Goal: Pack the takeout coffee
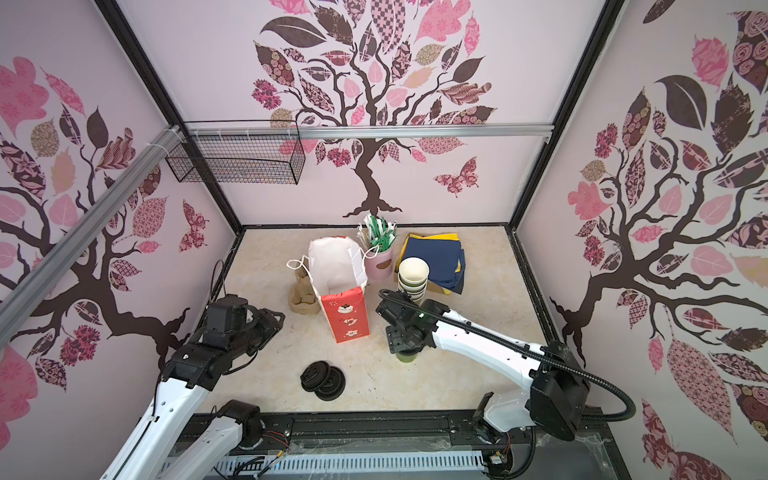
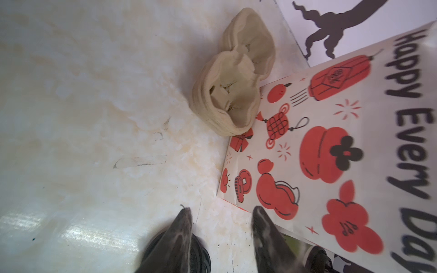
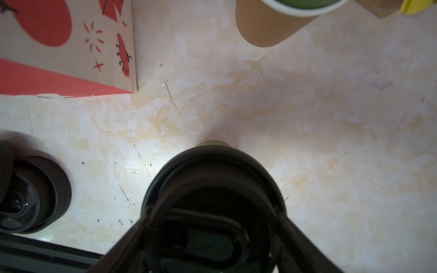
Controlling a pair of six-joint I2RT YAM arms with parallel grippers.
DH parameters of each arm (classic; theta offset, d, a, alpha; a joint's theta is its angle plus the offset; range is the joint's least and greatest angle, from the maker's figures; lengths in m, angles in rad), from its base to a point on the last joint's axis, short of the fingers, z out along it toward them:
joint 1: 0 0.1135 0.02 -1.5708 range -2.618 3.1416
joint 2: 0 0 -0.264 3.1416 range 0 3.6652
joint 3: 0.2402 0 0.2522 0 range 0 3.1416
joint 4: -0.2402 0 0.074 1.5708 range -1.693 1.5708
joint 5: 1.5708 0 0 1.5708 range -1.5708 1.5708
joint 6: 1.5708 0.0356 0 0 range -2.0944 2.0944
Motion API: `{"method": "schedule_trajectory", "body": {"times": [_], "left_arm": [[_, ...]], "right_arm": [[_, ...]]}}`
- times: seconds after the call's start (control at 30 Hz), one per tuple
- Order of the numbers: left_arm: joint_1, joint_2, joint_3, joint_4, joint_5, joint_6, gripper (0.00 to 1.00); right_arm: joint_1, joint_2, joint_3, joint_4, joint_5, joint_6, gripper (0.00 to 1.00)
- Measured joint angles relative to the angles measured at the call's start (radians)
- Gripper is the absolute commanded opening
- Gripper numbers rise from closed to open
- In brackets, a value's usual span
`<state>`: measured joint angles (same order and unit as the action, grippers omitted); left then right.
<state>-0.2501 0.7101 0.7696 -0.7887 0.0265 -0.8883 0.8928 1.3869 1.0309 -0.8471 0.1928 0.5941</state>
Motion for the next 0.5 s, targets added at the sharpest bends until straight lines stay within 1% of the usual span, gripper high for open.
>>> {"method": "schedule_trajectory", "body": {"times": [0.17,0.27,0.4,0.5], "left_arm": [[0.001,-0.018,0.072,0.031,0.087,0.158,0.46],[0.001,-0.023,0.105,0.047,0.153,0.230,0.46],[-0.002,-0.024,0.140,0.063,0.253,0.296,0.46],[-0.034,-0.011,0.180,0.076,0.304,0.340,0.46]], "right_arm": [[-0.002,-0.013,-0.021,0.024,-0.003,-0.004,0.76],[-0.002,-0.014,-0.024,0.029,-0.003,-0.006,0.76],[-0.002,-0.025,-0.024,0.031,-0.003,-0.010,0.78],[-0.002,-0.049,-0.029,0.039,-0.003,-0.015,0.79]]}}
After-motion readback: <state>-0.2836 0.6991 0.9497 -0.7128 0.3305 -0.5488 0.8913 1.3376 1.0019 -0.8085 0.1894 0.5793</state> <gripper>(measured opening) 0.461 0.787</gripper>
